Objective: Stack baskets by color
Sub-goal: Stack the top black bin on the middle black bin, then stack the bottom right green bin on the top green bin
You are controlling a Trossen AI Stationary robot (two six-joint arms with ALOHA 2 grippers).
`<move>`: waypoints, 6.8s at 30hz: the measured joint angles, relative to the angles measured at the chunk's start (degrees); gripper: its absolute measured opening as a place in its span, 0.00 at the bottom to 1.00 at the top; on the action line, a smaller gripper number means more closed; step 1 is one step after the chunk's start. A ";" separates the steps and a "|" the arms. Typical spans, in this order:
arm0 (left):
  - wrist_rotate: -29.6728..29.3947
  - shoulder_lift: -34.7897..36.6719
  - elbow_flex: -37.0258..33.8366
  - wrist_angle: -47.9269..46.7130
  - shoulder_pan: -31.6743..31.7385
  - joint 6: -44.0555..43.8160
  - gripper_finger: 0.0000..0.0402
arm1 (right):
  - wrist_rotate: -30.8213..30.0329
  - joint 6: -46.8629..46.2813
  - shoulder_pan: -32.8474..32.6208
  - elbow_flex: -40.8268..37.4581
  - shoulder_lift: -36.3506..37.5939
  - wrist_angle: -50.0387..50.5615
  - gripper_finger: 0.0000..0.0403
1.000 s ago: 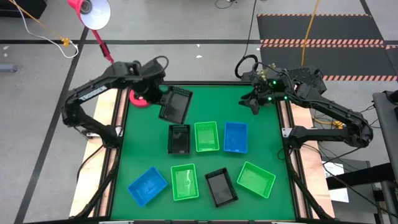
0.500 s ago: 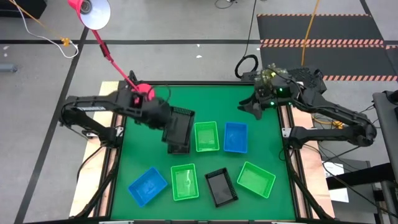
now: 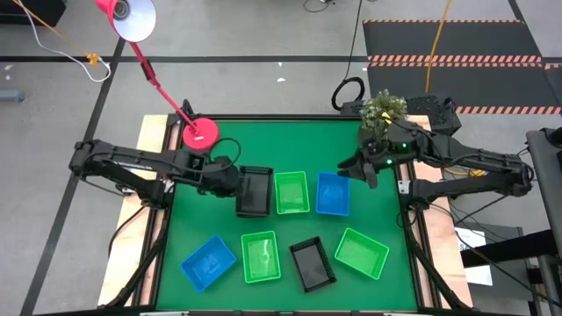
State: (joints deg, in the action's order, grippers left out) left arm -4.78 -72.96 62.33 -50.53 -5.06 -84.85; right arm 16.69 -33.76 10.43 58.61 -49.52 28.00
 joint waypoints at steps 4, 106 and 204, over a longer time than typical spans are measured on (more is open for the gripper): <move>2.82 1.65 -7.07 5.37 0.68 -2.45 0.02 | -1.62 0.18 -1.40 0.00 0.18 0.08 0.44; 6.43 16.40 -21.53 32.41 4.21 28.55 0.29 | -9.20 -31.74 -17.68 0.06 -16.14 1.98 0.36; -3.01 16.38 -21.53 30.85 -9.71 27.70 0.29 | -19.81 -41.82 -14.87 -5.00 -17.22 -14.41 0.00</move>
State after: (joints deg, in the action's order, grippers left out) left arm -7.79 -56.58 40.80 -19.68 -14.76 -57.15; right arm -3.12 -75.59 -4.44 53.61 -66.74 13.58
